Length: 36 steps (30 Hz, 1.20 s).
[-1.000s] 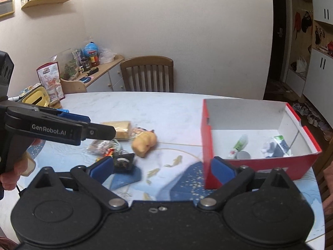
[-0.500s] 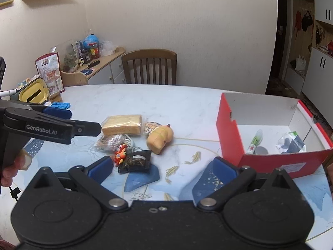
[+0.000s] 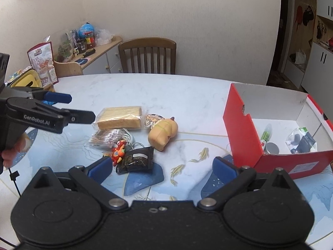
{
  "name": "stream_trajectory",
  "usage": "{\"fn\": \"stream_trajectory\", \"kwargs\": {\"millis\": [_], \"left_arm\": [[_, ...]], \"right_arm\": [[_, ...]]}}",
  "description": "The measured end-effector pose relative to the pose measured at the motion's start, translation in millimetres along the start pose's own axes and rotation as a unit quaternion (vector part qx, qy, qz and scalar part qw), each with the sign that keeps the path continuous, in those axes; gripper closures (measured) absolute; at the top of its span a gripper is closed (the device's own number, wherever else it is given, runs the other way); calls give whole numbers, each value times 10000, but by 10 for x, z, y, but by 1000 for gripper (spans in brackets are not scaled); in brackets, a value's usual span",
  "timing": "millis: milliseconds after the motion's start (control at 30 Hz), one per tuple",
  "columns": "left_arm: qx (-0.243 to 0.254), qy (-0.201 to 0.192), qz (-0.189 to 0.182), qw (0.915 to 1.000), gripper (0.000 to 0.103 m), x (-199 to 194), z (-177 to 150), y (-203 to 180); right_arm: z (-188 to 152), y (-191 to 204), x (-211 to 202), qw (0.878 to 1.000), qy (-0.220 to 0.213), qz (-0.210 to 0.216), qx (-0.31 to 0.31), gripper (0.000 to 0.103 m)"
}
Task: Organize objects
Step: 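Withdraw both tools from the box toward the bread and yellow toy, then grasp the yellow squishy toy with the right tool while the left grasps the bagged bread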
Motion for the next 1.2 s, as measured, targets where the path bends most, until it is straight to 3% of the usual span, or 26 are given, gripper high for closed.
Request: {"fn": "stream_trajectory", "kwargs": {"millis": [200, 467, 1033, 1200], "left_arm": [[386, 33, -14, 9993, 1, 270, 107, 133], [1040, 378, 20, 9939, 1, 724, 287, 287], [1766, 1241, -415, 9756, 1, 1435, 411, 489], [1793, 1275, -464, 9744, 1, 1518, 410, 498]], "right_arm": [[121, 0, 197, 9999, 107, -43, 19, 1], [361, -55, 469, 9998, 207, -56, 39, 1], [877, -205, 1050, 9985, 369, -12, 414, 1], [888, -220, 1296, 9961, 624, 48, 626, 2]]}}
Point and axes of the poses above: each gripper's, at about its wrist camera, not at the fingertips, and x roughly the way its jaws point, y to its left, z to its top, the point moved 4 cm from there along x, roughly the way its jaws point, and after that the axes turned 15 degrees about y, right-handed, at the moved point
